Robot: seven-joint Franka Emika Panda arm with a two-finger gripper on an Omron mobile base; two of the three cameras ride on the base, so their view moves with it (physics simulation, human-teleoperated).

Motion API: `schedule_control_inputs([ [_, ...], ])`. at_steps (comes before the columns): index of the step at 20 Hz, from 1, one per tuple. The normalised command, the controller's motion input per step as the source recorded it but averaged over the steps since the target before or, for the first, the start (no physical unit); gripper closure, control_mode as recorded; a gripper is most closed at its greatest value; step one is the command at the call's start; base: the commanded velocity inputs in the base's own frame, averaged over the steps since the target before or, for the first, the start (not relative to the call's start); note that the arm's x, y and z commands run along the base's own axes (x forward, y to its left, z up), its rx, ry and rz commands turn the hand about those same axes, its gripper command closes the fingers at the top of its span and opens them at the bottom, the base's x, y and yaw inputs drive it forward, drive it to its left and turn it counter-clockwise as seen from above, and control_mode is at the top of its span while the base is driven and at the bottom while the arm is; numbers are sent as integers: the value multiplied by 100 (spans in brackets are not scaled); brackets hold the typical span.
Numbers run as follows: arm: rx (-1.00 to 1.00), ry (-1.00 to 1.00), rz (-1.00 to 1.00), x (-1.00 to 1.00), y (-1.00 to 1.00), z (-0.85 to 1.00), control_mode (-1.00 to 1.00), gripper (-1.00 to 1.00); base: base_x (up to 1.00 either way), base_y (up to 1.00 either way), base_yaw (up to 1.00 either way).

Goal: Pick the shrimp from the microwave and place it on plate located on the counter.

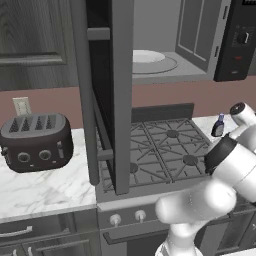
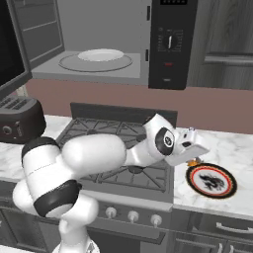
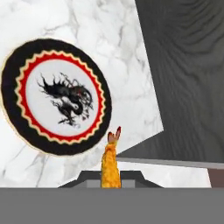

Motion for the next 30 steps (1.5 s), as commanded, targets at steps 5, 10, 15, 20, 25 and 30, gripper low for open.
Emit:
schedule_control_inputs([
  [5, 0, 0, 0, 6, -52, -47, -100, 100, 0, 0, 0],
  [10, 1, 0, 1, 19, -1, -58, -100, 100, 0, 0, 0],
  [15, 8, 0, 0, 35, 0, -39, -100, 100, 0, 0, 0],
  [20, 9, 0, 0, 63, -13, -17, -100, -100, 0, 0, 0],
  [25, 8, 0, 0, 63, -25, -13, -100, -100, 0, 0, 0],
  [30, 10, 0, 0, 39, -26, -3, -100, -100, 0, 0, 0],
])
